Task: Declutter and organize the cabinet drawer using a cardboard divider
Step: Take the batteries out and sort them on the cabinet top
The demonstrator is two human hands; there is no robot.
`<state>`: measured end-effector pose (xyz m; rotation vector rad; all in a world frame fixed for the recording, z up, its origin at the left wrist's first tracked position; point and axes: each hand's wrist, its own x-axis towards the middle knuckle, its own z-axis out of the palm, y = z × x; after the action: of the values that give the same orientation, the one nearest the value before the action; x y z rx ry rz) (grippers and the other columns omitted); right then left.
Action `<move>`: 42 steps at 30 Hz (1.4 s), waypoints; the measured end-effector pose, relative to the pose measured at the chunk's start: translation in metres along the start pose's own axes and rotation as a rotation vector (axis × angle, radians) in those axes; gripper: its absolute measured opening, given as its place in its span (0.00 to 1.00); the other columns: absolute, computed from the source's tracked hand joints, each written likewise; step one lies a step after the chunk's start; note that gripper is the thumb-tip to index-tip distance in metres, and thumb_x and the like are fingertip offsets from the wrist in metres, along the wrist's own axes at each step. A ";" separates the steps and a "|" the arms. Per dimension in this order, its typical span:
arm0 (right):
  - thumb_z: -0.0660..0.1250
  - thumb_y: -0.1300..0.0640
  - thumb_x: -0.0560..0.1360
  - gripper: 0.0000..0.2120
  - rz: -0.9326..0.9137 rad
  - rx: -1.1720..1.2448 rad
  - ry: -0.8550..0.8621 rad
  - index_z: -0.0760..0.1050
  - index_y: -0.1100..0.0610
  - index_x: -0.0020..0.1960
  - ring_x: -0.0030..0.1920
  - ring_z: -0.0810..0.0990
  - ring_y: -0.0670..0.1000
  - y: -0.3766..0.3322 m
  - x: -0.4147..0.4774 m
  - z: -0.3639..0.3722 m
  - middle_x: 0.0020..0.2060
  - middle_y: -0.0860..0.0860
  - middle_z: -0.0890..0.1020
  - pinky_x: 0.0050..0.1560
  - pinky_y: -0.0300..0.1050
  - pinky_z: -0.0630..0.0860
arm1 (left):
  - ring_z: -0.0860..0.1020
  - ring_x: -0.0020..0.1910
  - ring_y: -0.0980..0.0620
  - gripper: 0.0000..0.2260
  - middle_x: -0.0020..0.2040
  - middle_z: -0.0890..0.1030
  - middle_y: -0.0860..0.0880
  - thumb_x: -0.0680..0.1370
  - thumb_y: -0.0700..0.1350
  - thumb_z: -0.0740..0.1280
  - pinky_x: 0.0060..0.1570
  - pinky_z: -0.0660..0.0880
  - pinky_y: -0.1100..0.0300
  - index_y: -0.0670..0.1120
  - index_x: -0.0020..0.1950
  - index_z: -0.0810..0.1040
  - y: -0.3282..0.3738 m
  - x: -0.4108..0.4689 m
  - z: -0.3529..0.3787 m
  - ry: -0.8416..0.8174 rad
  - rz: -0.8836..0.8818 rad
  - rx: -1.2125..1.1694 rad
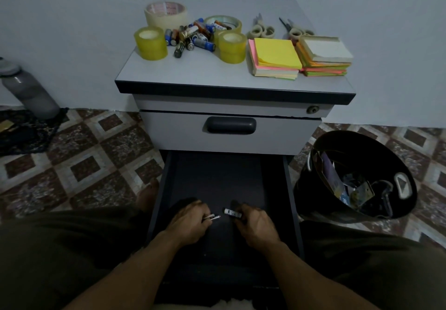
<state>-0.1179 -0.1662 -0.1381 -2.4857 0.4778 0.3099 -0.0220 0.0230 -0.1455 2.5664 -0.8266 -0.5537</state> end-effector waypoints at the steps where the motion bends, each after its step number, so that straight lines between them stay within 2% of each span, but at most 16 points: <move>1: 0.63 0.48 0.78 0.13 0.009 -0.005 -0.002 0.75 0.49 0.61 0.54 0.81 0.56 -0.001 0.001 0.000 0.54 0.54 0.81 0.50 0.45 0.75 | 0.76 0.48 0.52 0.06 0.49 0.75 0.53 0.77 0.52 0.66 0.52 0.74 0.54 0.50 0.47 0.78 0.000 0.000 0.000 0.003 -0.003 -0.001; 6: 0.65 0.51 0.77 0.07 0.055 0.036 -0.003 0.76 0.51 0.52 0.51 0.82 0.56 -0.002 0.004 0.001 0.50 0.54 0.83 0.48 0.44 0.76 | 0.77 0.45 0.55 0.06 0.47 0.76 0.53 0.77 0.50 0.68 0.50 0.76 0.54 0.50 0.45 0.79 0.002 0.001 -0.004 -0.017 -0.049 -0.097; 10: 0.68 0.51 0.76 0.05 0.076 0.128 0.003 0.79 0.48 0.52 0.49 0.83 0.49 0.002 0.005 -0.001 0.48 0.49 0.84 0.47 0.39 0.77 | 0.77 0.43 0.57 0.05 0.46 0.77 0.53 0.77 0.50 0.69 0.48 0.77 0.56 0.51 0.44 0.80 0.003 -0.001 -0.007 -0.031 -0.092 -0.157; 15: 0.72 0.55 0.75 0.04 0.111 0.332 0.040 0.79 0.46 0.47 0.42 0.81 0.39 0.005 0.002 -0.005 0.43 0.45 0.84 0.38 0.25 0.72 | 0.78 0.43 0.57 0.04 0.45 0.78 0.54 0.78 0.49 0.69 0.45 0.76 0.59 0.52 0.43 0.79 0.005 -0.003 -0.011 -0.032 -0.133 -0.226; 20: 0.74 0.58 0.74 0.07 0.100 0.417 0.094 0.81 0.45 0.42 0.34 0.80 0.33 -0.003 -0.005 -0.009 0.35 0.43 0.83 0.37 0.26 0.72 | 0.80 0.39 0.57 0.06 0.39 0.82 0.53 0.77 0.50 0.69 0.45 0.80 0.52 0.49 0.42 0.79 0.005 -0.008 -0.019 -0.003 -0.178 -0.277; 22: 0.74 0.58 0.74 0.09 0.093 0.434 0.079 0.81 0.44 0.41 0.34 0.80 0.34 -0.008 -0.007 -0.012 0.34 0.43 0.84 0.37 0.28 0.74 | 0.81 0.38 0.57 0.07 0.37 0.83 0.53 0.76 0.50 0.70 0.44 0.80 0.52 0.49 0.41 0.79 0.008 -0.011 -0.023 0.010 -0.191 -0.290; 27: 0.75 0.57 0.73 0.04 0.124 0.500 0.045 0.85 0.49 0.43 0.30 0.82 0.43 -0.026 -0.012 -0.033 0.33 0.49 0.85 0.34 0.37 0.79 | 0.82 0.38 0.57 0.05 0.38 0.84 0.52 0.75 0.51 0.71 0.43 0.80 0.55 0.51 0.41 0.80 0.023 -0.021 -0.041 -0.006 -0.198 -0.358; 32: 0.74 0.61 0.73 0.04 0.053 0.506 0.052 0.84 0.56 0.47 0.25 0.77 0.43 -0.051 -0.023 -0.077 0.30 0.50 0.82 0.29 0.36 0.77 | 0.79 0.31 0.57 0.03 0.40 0.85 0.48 0.73 0.48 0.72 0.39 0.80 0.53 0.49 0.42 0.82 0.044 -0.036 -0.077 -0.048 -0.186 -0.464; 35: 0.74 0.61 0.72 0.03 0.001 0.480 0.070 0.84 0.55 0.45 0.24 0.77 0.43 -0.062 -0.036 -0.105 0.28 0.49 0.81 0.28 0.38 0.75 | 0.78 0.29 0.58 0.03 0.42 0.85 0.45 0.75 0.46 0.72 0.31 0.75 0.62 0.47 0.44 0.81 0.062 -0.050 -0.108 -0.032 -0.166 -0.515; 37: 0.74 0.60 0.72 0.02 -0.038 0.489 0.078 0.84 0.55 0.44 0.25 0.77 0.44 -0.071 -0.047 -0.124 0.27 0.49 0.80 0.29 0.39 0.76 | 0.78 0.28 0.57 0.05 0.43 0.84 0.43 0.75 0.46 0.72 0.26 0.71 0.64 0.45 0.46 0.81 0.075 -0.062 -0.133 0.002 -0.137 -0.524; 39: 0.74 0.59 0.72 0.02 -0.090 0.482 0.095 0.84 0.53 0.43 0.27 0.77 0.44 -0.083 -0.057 -0.145 0.28 0.50 0.81 0.30 0.38 0.76 | 0.78 0.27 0.56 0.06 0.41 0.84 0.43 0.75 0.47 0.73 0.25 0.70 0.63 0.44 0.46 0.81 0.087 -0.072 -0.160 0.047 -0.093 -0.525; 42: 0.73 0.59 0.74 0.03 -0.197 0.493 0.136 0.84 0.53 0.44 0.28 0.78 0.46 -0.106 -0.071 -0.181 0.30 0.54 0.82 0.31 0.38 0.76 | 0.76 0.25 0.53 0.06 0.33 0.82 0.44 0.75 0.44 0.74 0.23 0.71 0.61 0.41 0.44 0.81 0.101 -0.083 -0.205 0.149 -0.076 -0.544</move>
<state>-0.1198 -0.1721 0.0835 -2.0541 0.3126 -0.0552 -0.0333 0.0467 0.0966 2.1103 -0.4497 -0.5164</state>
